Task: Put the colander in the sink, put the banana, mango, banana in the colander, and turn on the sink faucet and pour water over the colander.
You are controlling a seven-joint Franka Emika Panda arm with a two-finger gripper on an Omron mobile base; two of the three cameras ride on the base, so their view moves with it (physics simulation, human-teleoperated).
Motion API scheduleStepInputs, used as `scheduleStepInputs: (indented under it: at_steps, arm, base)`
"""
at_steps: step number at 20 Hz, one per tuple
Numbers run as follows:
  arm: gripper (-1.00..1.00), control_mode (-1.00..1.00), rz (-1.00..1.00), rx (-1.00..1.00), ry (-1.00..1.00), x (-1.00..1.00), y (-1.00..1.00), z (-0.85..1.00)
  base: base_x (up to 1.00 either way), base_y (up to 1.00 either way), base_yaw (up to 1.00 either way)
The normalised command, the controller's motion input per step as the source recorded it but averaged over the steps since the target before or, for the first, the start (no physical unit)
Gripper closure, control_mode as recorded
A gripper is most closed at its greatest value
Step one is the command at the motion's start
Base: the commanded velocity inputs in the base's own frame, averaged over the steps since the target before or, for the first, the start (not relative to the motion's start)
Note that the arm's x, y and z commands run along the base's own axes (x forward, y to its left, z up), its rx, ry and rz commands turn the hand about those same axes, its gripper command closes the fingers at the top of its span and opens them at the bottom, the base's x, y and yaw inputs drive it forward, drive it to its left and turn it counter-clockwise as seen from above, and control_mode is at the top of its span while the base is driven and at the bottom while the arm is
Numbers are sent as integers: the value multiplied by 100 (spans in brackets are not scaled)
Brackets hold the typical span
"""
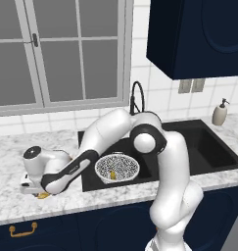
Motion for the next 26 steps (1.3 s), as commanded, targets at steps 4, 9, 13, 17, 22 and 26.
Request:
scheduleStepInputs:
  at_steps: [4, 9, 13, 17, 22, 26]
  arm:
    - [100, -100, 0, 0, -5, 4, -35, -34]
    - [100, -100, 0, 1, -1, -25, -28, 1]
    - [100, -100, -1, 0, 11, -45, -21, 66]
    - [100, -100, -2, 0, 9, -3, -41, 95]
    - [100, -100, 0, 0, 1, -1, -59, 70]
    - [100, -100, 0, 6, 0, 0, -96, 6]
  base:
    - [0, 0, 0]
    - [0, 0, 0]
    - [0, 0, 0]
    - [0, 0, 0]
    - [0, 0, 0]
    - [0, 0, 0]
